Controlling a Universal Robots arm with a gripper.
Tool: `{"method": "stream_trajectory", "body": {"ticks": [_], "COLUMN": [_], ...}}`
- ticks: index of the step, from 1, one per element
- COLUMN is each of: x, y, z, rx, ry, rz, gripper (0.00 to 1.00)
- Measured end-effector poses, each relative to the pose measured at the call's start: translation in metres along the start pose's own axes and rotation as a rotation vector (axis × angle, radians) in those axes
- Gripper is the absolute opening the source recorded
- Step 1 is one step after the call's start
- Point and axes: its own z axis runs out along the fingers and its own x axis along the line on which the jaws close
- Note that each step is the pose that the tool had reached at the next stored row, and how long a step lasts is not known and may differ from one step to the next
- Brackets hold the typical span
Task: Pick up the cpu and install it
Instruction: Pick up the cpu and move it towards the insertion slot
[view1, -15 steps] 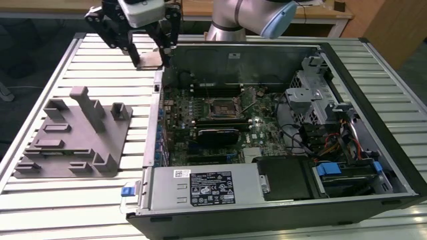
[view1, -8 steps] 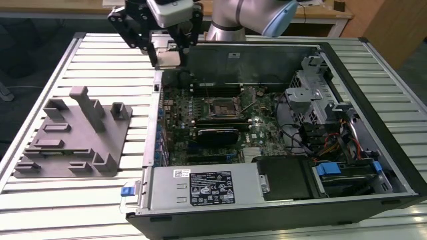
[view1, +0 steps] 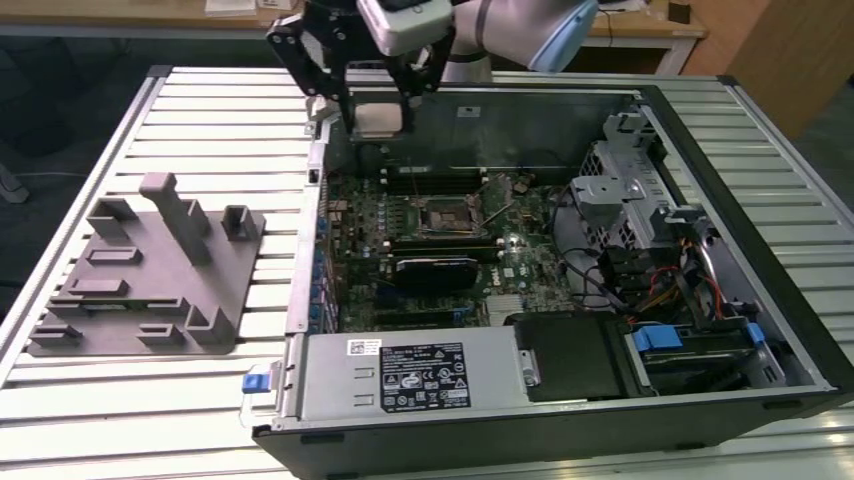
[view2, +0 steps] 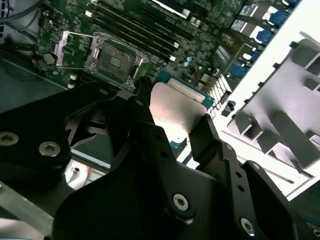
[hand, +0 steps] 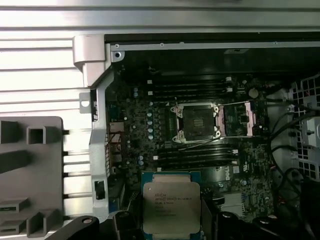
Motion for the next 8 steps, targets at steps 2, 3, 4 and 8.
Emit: {"method": "stream_trajectory", "body": {"ticks": [2, 3, 4, 8], "x": [-0.0077, -0.0111, -0.0144, -0.0275], "y": [0.0008, 0.0011, 0.0013, 0.002], "z": [0.0014, 0.0025, 0.004, 0.0117], "rx": [0.0002, 0.0003, 0.0006, 0.0011], "ry": [0.0015, 0.0027, 0.0045, 0.0133], "rz": [0.0, 0.0, 0.0, 0.0], "gripper": [0.55, 0.55, 0.55, 0.55]}}
